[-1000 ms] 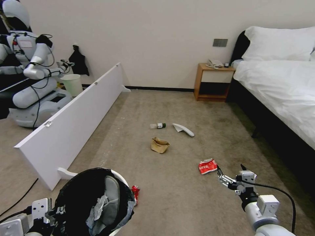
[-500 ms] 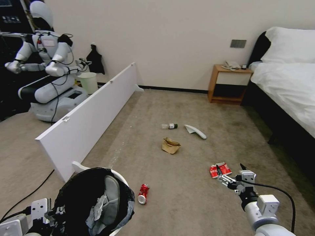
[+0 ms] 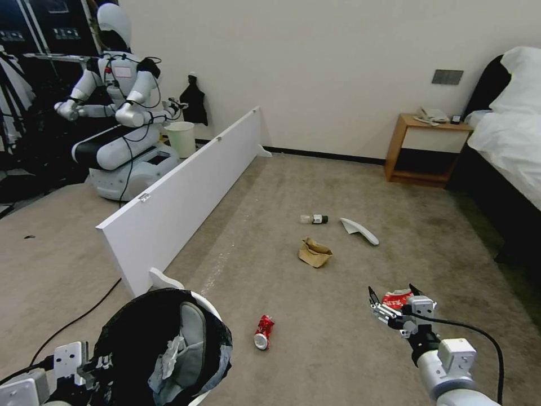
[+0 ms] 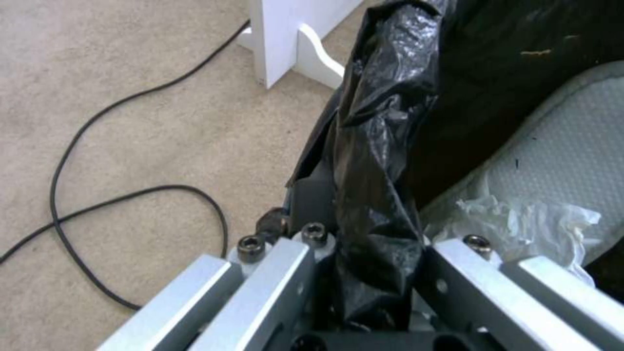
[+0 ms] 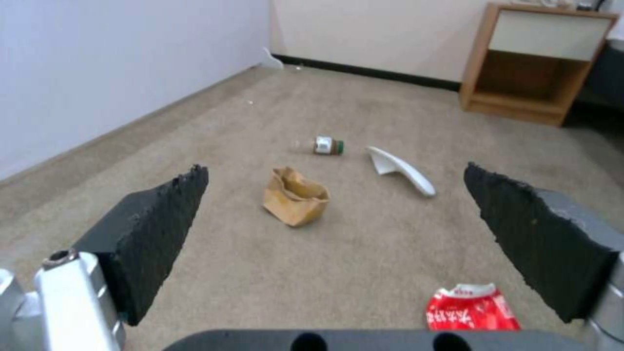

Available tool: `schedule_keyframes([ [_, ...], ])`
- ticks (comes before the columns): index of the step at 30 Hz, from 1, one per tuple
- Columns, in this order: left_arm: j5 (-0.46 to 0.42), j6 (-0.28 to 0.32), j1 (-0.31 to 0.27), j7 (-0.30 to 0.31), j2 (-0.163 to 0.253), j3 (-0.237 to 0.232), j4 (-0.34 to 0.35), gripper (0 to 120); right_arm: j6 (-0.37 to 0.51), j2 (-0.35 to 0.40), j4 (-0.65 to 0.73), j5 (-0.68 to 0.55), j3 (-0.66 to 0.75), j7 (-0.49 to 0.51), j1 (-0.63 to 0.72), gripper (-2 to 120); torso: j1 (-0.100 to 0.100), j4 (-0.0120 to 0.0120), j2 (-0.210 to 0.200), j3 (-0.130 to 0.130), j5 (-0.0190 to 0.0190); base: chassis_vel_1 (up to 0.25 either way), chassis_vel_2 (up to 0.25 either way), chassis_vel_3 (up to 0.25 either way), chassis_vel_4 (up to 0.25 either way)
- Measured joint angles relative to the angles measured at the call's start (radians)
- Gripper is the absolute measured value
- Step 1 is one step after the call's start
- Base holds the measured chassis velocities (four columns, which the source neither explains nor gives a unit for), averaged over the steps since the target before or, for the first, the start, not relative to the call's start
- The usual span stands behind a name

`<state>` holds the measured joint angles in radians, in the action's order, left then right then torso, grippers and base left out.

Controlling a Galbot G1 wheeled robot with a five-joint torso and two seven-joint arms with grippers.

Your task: Pick up the trash bin, then pick up the garbage from the floor and place it into the trash bin.

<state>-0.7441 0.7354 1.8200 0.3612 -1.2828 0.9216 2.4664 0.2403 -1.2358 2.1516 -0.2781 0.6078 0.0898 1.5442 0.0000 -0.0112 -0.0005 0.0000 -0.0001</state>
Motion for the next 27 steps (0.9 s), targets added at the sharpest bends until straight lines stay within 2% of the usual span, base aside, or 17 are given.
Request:
schedule_keyframes([
  [6, 0.001, 0.000, 0.000, -0.001, -0.001, 0.000, 0.001, 3, -0.028, -0.002, -0.010, 0.015, -0.001, -0.024, 0.001, 100, 0.000, 0.0001, 0.000, 0.000, 0.0000, 0.000, 0.000, 0.000, 0.000],
  [8, 0.002, 0.000, 0.001, -0.001, -0.002, 0.000, 0.002, 3, -0.116, 0.004, -0.036, 0.035, 0.013, -0.060, 0.008, 100, 0.000, -0.0002, 0.000, 0.000, 0.0000, 0.000, 0.000, 0.000, 0.000],
  [9, 0.002, 0.000, 0.001, -0.001, -0.002, 0.000, 0.002, 3, -0.116, 0.004, -0.036, 0.035, 0.013, -0.060, 0.008, 100, 0.000, -0.0002, 0.000, 0.000, 0.0000, 0.000, 0.000, 0.000, 0.000],
  [10, 0.003, 0.000, 0.003, -0.002, -0.003, 0.000, 0.003, 3, -0.212, 0.008, -0.073, 0.072, 0.027, -0.095, 0.011, 100, 0.000, -0.0002, 0.000, 0.000, 0.0001, 0.000, 0.000, 0.000, 0.000],
  [12, 0.008, 0.000, 0.003, -0.001, -0.007, -0.004, 0.006, 3, -0.257, 0.012, -0.102, 0.102, 0.039, -0.100, 0.023, 100, 0.000, -0.0001, 0.000, 0.000, 0.0001, 0.000, 0.000, 0.000, 0.000],
  [18, 0.019, 0.000, 0.000, 0.000, -0.010, -0.017, 0.007, 3, -0.286, 0.007, -0.120, 0.088, 0.053, -0.151, 0.038, 100, 0.000, -0.0001, 0.000, 0.000, 0.0000, 0.000, 0.000, 0.000, 0.000],
  [27, 0.029, 0.000, 0.001, -0.002, -0.014, -0.021, 0.007, 3, -0.287, 0.004, -0.131, 0.061, 0.057, -0.159, 0.032, 100, 0.000, 0.0000, 0.000, 0.000, 0.0000, 0.000, 0.000, 0.000, 0.000],
])
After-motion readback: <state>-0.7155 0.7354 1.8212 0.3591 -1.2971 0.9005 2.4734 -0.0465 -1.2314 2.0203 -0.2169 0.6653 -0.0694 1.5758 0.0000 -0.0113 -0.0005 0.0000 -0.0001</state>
